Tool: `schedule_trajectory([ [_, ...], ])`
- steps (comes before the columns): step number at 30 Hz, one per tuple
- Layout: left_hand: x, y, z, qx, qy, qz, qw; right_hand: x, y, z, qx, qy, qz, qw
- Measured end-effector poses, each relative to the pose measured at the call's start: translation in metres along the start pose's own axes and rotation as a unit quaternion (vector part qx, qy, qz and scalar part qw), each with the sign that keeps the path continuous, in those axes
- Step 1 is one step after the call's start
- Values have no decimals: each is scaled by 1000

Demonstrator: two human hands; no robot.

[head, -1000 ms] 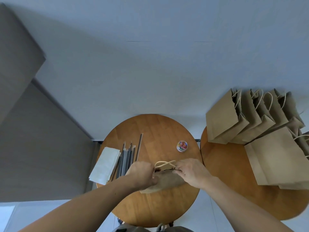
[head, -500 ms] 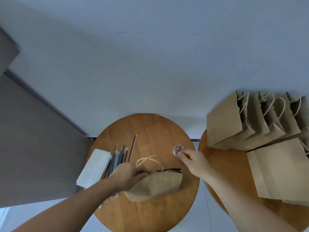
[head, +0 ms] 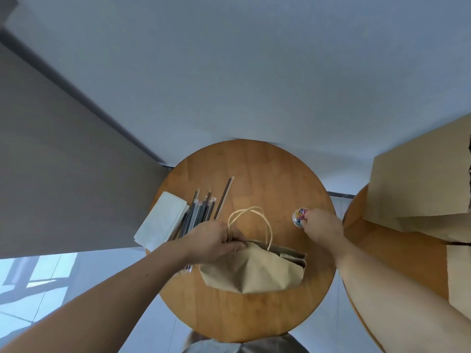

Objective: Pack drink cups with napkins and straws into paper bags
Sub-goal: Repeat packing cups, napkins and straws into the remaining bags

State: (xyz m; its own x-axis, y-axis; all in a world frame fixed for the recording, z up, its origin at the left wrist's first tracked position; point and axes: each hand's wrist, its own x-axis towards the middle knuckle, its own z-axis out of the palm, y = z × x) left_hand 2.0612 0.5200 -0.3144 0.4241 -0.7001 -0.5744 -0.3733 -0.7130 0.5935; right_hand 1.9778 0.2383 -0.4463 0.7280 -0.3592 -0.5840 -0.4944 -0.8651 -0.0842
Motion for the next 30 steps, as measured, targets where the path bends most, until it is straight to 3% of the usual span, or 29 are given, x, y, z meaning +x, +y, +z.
schedule_trajectory([
  [13, 1, 3, 3, -3, -39, -25, 999, 7, 2, -5, -145, 27, -112, 983],
  [19, -2, 1, 6, -2, -24, -27, 999, -1, 6, -6, -56, 74, -119, 989],
  [30, -7, 4, 11, 24, -22, -29, 999, -1, 13, -2, 37, 65, -65, 995],
])
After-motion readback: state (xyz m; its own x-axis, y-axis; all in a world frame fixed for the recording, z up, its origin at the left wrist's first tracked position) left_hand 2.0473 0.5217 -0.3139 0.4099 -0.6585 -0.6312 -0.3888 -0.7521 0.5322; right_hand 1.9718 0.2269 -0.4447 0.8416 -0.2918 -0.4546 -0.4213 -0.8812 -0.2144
